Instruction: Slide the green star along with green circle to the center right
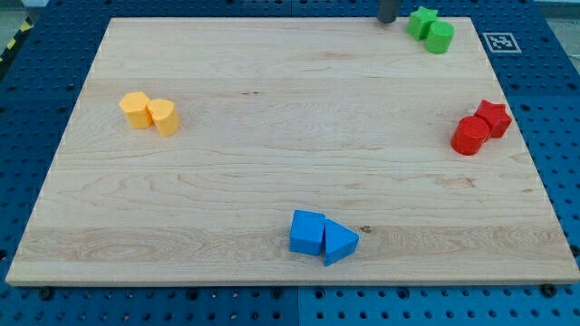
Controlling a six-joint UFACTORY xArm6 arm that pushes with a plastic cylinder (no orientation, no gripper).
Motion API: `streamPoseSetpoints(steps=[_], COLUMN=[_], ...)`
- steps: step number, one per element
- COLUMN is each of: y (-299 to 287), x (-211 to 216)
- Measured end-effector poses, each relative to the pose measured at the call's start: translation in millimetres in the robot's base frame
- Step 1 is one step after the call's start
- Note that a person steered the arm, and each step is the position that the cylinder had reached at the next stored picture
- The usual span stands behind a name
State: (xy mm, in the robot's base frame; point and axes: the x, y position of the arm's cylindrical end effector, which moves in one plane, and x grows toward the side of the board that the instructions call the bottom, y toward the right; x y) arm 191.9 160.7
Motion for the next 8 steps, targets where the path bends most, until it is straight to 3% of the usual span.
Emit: streamPoseSetpoints(steps=[3, 8], y=[49, 65], x=[0, 0])
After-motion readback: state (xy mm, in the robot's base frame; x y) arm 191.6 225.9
